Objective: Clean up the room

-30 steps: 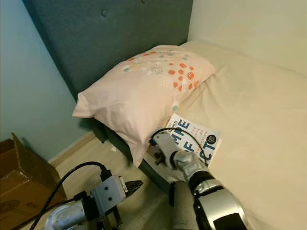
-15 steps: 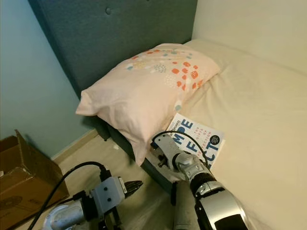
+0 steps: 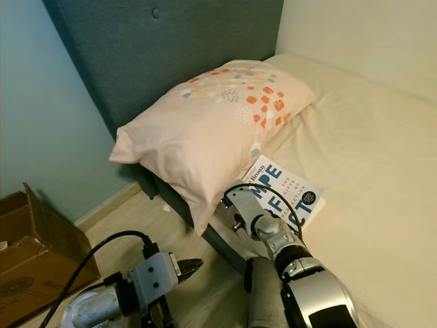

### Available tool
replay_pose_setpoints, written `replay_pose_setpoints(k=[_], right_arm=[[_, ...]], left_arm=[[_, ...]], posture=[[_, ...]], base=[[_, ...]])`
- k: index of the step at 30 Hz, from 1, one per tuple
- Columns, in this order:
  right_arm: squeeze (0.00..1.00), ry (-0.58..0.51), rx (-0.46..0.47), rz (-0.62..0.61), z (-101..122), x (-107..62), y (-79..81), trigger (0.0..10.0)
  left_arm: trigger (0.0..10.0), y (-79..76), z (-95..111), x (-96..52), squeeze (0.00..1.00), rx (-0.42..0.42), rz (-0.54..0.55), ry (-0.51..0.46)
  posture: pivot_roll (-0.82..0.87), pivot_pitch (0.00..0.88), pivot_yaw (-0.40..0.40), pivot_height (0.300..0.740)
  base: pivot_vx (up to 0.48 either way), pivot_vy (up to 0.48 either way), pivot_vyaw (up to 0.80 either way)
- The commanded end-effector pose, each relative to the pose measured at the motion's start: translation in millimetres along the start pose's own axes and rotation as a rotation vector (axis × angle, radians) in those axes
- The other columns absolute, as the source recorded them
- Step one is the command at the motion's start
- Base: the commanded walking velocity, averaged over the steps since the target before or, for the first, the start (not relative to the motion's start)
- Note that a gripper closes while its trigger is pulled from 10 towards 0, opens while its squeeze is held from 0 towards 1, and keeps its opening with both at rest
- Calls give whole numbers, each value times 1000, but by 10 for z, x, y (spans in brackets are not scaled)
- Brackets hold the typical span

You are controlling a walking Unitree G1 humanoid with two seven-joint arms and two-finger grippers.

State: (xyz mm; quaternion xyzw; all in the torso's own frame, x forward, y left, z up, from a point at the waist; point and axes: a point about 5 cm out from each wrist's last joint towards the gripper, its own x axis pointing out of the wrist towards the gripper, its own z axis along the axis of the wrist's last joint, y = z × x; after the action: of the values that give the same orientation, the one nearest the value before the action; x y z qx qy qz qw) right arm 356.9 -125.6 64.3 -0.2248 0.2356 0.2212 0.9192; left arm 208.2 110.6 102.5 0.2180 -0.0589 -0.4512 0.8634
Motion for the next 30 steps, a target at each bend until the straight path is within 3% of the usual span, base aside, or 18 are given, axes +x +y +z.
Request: replay_pose_setpoints(k=[1, 5, 6, 7, 9, 13, 15, 17, 20, 21, 22, 23, 24, 26, 30], right_arm=[[0, -15, 21, 35, 23, 10, 44, 10000], [0, -40, 27, 120, 81, 25, 138, 10000], [0, -62, 37, 230, 131, 33, 255, 10000], [0, -62, 37, 230, 131, 33, 255, 10000], [0, -126, 20, 443, 229, 13, 470, 10000], [0, -240, 40, 490, 355, -41, 498, 10000], [0, -387, 171, 311, 512, -113, 301, 10000], [0, -464, 252, 118, 547, -178, 115, 10000], [0, -475, 263, 83, 546, -191, 83, 10000], [0, -477, 289, -47, 427, -241, 50, 10000], [0, -477, 289, -47, 427, -241, 50, 10000], [0, -480, 325, -151, 319, -304, 39, 10000], [0, -480, 325, -151, 319, -304, 39, 10000], [0, -491, 383, -282, 160, -452, 35, 10000], [0, -477, 396, -306, 11, -551, 69, 10000]], left_arm=[[10000, -58, -26, -37, 0, -3, -26, 21], [10000, -55, -29, -51, 0, -4, -15, 24], [10000, -45, -40, -72, 0, -6, -2, 32], [10000, -45, -40, -72, 0, -6, -2, 32], [10000, -8, -62, -121, 0, -16, 34, 47], [10000, 61, -91, -168, 0, -34, 88, 57], [10000, 250, -197, -174, 0, -124, 264, 116], [10000, 397, -308, -151, 0, -202, 431, 178], [10000, 420, -329, -145, 0, -215, 461, 190], [10000, 544, -406, -142, 0, -287, 628, 205], [10000, 544, -406, -142, 0, -287, 628, 205], [10000, 630, -491, -151, 0, -381, 778, 216], [10000, 630, -491, -151, 0, -381, 778, 216], [10000, 682, -597, -151, 0, -481, 927, 250], [10000, 631, -505, -77, 0, -423, 876, 211]], posture=[[2, 275, -55, 559], [1, 267, -55, 559], [0, 246, -55, 559], [0, 246, -55, 559], [-1, 229, -50, 559], [-8, 188, -36, 559], [-20, 156, -22, 559], [-24, 145, -16, 559], [-24, 145, -16, 559], [-55, 107, 16, 559], [-55, 107, 16, 559], [-64, 99, 26, 559], [-64, 99, 26, 559], [-73, 88, 31, 559], [-73, 71, 33, 559]], base=[[0, 0, 0], [0, 0, 0], [0, 0, 0], [0, 0, 0], [0, 0, 0], [0, 0, 0], [0, 0, 0], [0, 0, 0], [0, 0, 0], [0, 0, 0], [0, 0, 0], [0, 0, 0], [0, 0, 0], [0, 0, 0], [0, 0, 0]])
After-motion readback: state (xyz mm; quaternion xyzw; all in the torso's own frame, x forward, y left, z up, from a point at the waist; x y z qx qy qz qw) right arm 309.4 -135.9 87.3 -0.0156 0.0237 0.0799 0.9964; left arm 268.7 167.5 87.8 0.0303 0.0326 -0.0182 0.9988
